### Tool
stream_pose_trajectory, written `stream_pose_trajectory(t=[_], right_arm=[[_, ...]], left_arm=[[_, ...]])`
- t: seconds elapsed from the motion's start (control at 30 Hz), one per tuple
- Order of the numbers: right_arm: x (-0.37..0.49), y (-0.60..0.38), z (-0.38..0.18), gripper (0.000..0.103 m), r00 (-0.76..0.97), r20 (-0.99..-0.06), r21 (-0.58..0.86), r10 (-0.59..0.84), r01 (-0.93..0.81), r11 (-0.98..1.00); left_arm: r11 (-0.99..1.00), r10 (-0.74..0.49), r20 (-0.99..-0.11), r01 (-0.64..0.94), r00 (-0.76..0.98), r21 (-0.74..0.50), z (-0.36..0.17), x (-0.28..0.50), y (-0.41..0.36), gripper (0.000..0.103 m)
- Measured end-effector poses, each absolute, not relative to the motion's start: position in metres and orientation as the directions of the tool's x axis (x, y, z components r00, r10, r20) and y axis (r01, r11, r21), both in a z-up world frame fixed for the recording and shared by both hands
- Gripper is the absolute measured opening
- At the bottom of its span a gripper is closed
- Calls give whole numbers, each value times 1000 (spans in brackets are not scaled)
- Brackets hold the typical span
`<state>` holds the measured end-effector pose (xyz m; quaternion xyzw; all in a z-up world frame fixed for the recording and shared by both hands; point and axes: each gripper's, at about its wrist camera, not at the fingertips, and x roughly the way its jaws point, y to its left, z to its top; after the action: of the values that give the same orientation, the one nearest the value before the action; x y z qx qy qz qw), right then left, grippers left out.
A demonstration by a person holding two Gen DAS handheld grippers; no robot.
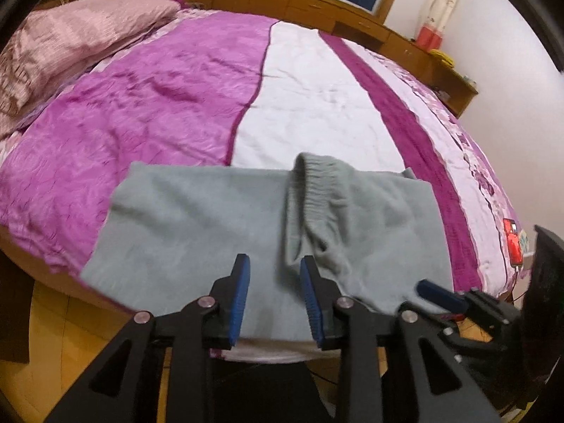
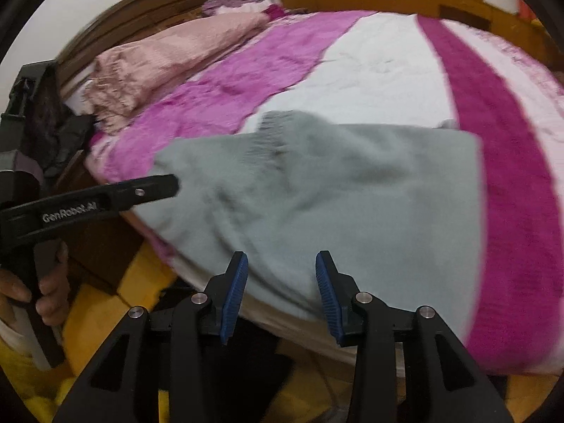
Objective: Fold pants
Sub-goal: 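Grasp the waistband edge of the folded sweatpants with the left gripper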
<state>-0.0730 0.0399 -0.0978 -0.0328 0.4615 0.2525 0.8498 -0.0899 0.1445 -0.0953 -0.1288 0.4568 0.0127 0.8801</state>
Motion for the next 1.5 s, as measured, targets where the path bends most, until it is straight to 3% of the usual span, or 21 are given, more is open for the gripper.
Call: stream_pose_trajectory(t=[0.17, 0.6, 0.7, 1.07, 1.27, 1.5], right_arm=[[-68, 6, -102, 33, 506, -810, 101, 296, -377, 921], [-73, -16, -135, 34, 489, -820, 102, 297, -385, 917], [-73, -19, -137, 34, 490, -812, 117, 316, -393, 912], [-77, -35, -128, 34, 471, -798, 209, 377, -371, 905], [-74, -47, -124, 34, 463, -776, 283, 428, -350, 893], [-63, -80, -112, 34, 523, -751, 322, 403, -242, 915]], left_arm=[[961, -127, -800, -126, 587, -246, -100, -76, 132, 38], [960, -110, -834, -159, 540, -230, -137, -51, 119, 39], [960, -86, -839, -182, 537, -215, -140, -57, 122, 45], [968, -30, -844, -196, 535, -159, -152, -55, 106, 51], [977, 52, -852, -203, 521, -64, -156, -47, 94, 52], [973, 41, -854, -217, 519, -85, -158, -45, 98, 53]])
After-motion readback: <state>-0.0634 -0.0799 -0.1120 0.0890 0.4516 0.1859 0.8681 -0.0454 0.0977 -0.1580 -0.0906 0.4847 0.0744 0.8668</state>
